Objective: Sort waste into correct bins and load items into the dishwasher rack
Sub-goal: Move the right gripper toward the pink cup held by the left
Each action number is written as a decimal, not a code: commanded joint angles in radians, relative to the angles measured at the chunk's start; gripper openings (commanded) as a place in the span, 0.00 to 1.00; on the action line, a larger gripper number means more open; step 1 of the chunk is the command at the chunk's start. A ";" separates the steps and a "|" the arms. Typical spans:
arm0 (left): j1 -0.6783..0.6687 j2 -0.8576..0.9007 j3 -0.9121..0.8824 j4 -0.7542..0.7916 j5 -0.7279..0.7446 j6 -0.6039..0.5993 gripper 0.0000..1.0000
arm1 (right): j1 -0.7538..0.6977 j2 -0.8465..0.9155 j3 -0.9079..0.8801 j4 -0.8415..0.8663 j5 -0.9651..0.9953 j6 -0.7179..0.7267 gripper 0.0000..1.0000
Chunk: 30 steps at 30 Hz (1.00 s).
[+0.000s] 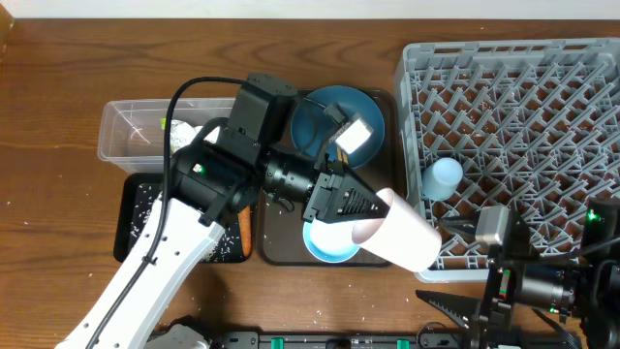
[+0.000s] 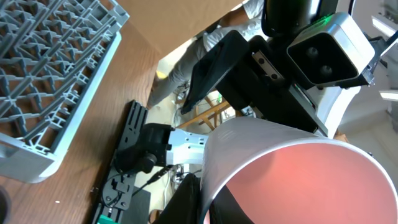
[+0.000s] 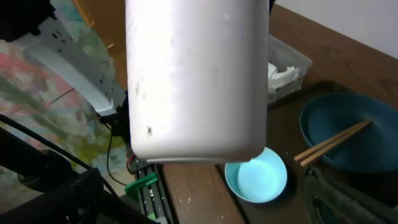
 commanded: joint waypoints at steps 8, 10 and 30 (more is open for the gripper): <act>0.001 0.001 0.003 0.013 0.053 -0.003 0.09 | -0.009 0.013 0.007 0.026 -0.143 -0.018 0.99; 0.001 0.001 0.003 0.018 0.078 0.008 0.09 | -0.009 0.014 0.007 0.026 -0.142 -0.018 0.99; 0.000 0.001 0.003 0.034 0.089 0.008 0.09 | -0.009 0.044 0.007 0.079 -0.175 -0.018 0.99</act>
